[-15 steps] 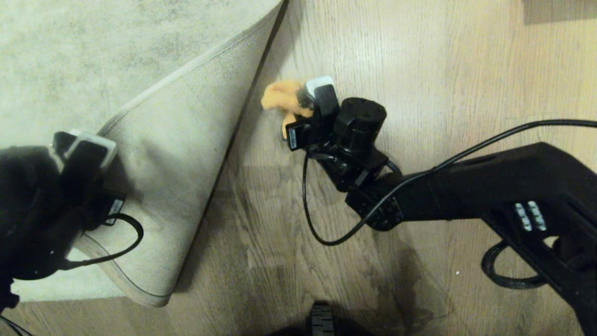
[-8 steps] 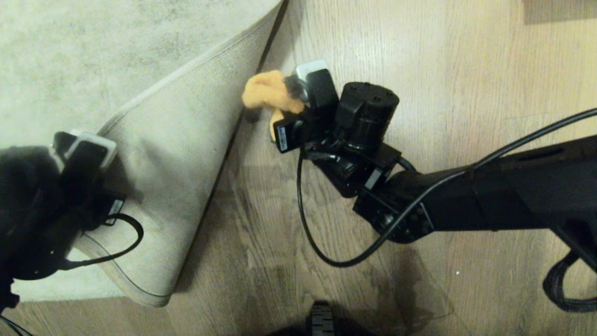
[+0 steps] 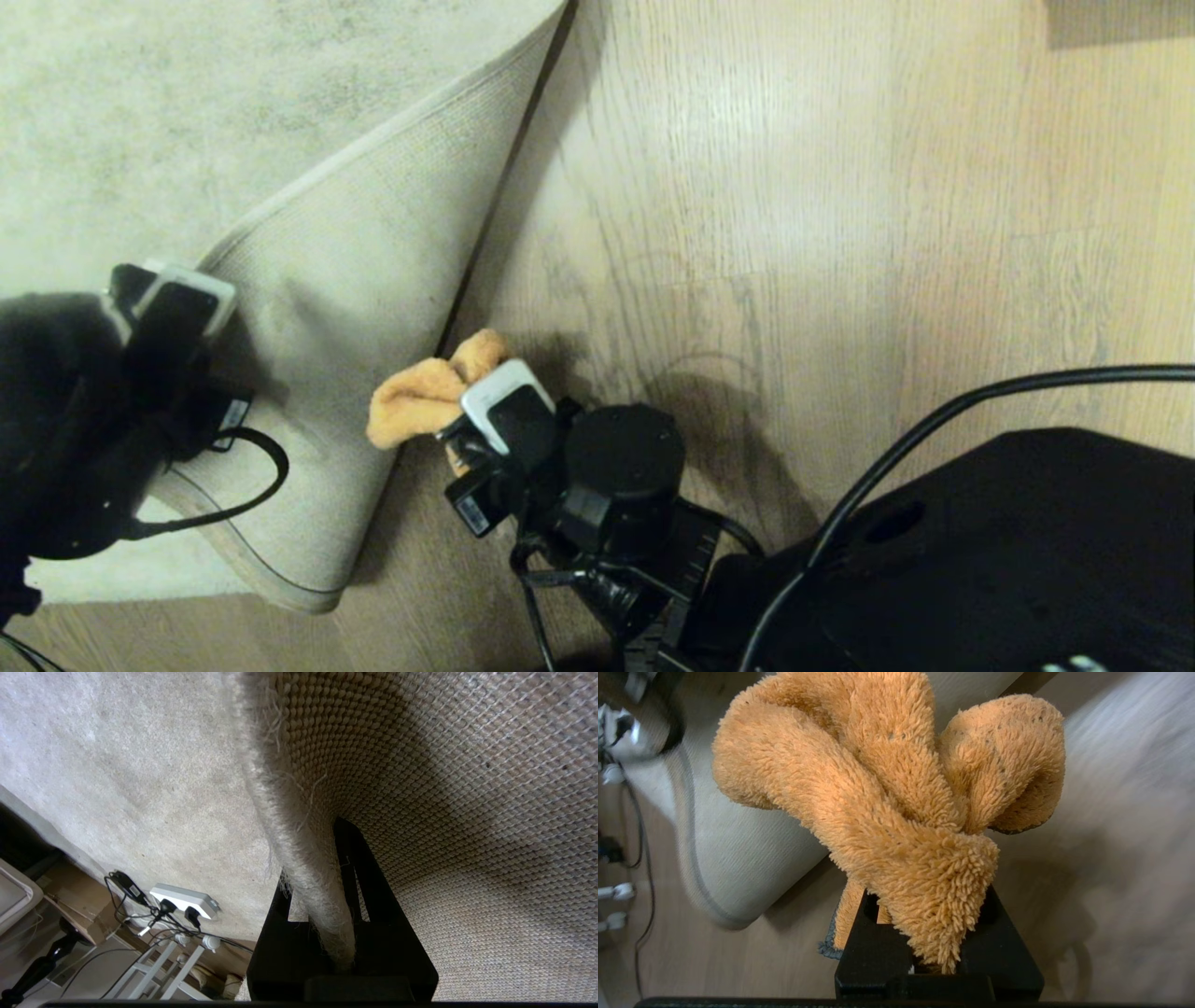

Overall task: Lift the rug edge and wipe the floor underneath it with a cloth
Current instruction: Wipe the floor under the carpet with a rag

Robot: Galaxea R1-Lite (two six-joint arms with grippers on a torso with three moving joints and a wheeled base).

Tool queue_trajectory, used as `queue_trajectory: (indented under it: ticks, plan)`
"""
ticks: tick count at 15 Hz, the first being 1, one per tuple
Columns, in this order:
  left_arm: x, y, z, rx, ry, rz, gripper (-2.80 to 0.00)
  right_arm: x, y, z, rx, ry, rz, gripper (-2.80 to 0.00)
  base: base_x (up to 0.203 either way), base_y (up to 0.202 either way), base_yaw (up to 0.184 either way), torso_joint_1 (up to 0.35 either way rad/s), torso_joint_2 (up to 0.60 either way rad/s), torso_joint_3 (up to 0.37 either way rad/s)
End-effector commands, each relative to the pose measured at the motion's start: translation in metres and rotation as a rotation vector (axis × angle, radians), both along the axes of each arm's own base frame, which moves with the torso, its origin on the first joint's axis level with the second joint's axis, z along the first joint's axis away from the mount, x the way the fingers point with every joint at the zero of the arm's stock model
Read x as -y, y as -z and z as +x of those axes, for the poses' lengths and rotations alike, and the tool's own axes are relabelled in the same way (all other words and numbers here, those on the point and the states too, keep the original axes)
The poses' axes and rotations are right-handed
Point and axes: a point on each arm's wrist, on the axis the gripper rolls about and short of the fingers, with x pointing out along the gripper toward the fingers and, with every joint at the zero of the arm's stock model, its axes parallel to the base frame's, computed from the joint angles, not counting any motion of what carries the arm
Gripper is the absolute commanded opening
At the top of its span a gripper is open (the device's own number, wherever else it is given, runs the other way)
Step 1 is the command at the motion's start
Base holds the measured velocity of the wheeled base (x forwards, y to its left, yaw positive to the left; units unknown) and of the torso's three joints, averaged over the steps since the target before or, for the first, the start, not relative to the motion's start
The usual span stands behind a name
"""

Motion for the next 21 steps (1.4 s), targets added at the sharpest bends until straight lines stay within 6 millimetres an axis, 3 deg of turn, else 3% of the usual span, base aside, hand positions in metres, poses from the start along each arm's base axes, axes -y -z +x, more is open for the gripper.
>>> queue_trajectory:
  ticks: [1,5,7,9,13,16,19,21]
  plan:
    - [0.000,0.000,0.001,0.000,-0.002,0.003,-2.80,-0.013,0.046,0.002,-0.026,-0.010,-0.050,-2.80,0.000,0.000,0.000,0.000,0.00,0.000]
    - [0.000,0.001,0.000,-0.004,-0.003,0.004,-2.80,-0.028,0.061,0.028,0.002,0.024,0.006,-2.80,0.000,0.000,0.000,0.000,0.00,0.000]
    - [0.000,0.004,-0.001,-0.015,-0.003,0.005,-2.80,-0.023,0.066,0.051,0.016,0.069,0.030,-2.80,0.000,0.000,0.000,0.000,0.00,0.000]
    - [0.000,0.004,-0.001,-0.015,-0.004,0.004,-2.80,-0.013,0.058,0.072,0.040,0.117,0.065,-2.80,0.000,0.000,0.000,0.000,0.00,0.000]
    - [0.000,0.006,-0.001,-0.021,-0.002,0.004,-2.80,0.011,0.016,0.112,0.103,0.215,0.142,-2.80,0.000,0.000,0.000,0.000,0.00,0.000]
    - [0.000,0.007,-0.002,-0.024,-0.001,0.004,-2.80,0.042,-0.025,0.140,0.165,0.303,0.178,-2.80,0.000,0.000,0.000,0.000,0.00,0.000]
    - [0.000,0.007,-0.003,-0.020,0.000,0.005,-2.80,0.076,-0.073,0.156,0.216,0.378,0.205,-2.80,0.000,0.000,0.000,0.000,0.00,0.000]
    - [0.000,0.006,-0.003,-0.010,0.000,0.004,-2.80,0.091,-0.096,0.155,0.235,0.402,0.222,-2.80,0.000,0.000,0.000,0.000,0.00,0.000]
